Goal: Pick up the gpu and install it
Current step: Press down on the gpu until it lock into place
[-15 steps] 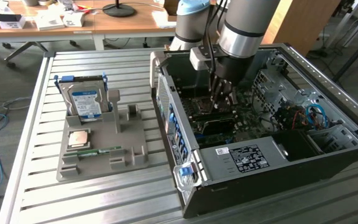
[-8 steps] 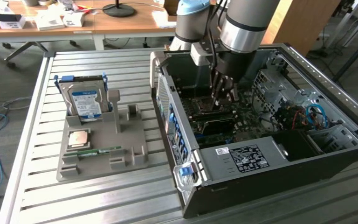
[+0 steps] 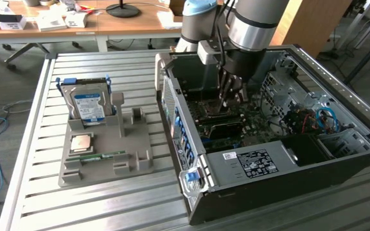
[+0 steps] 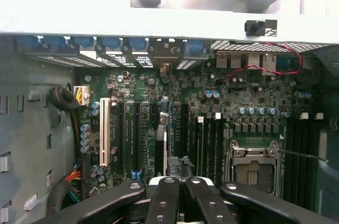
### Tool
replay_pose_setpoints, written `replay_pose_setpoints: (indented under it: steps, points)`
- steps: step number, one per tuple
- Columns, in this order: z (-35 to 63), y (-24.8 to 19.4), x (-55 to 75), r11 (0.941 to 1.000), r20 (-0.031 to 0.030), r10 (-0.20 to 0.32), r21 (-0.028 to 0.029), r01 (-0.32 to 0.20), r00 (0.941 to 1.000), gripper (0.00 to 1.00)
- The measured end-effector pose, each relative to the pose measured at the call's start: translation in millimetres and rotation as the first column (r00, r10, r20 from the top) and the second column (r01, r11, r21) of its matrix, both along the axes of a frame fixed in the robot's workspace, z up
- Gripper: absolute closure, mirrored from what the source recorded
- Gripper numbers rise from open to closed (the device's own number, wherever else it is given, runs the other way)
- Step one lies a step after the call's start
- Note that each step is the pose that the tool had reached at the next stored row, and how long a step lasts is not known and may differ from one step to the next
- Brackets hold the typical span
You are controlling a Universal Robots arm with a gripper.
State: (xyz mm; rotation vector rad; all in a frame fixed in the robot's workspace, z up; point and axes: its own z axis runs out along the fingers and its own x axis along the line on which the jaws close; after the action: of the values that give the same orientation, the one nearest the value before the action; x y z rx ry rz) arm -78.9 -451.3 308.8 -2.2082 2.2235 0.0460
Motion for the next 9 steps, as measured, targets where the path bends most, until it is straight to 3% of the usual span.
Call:
replay_pose_setpoints:
  steps: [9]
  points:
    - [4.9, 0.0, 0.0, 1.0000, -0.0001, 0.000, -0.0001, 0.000, 1.0000, 0.89]
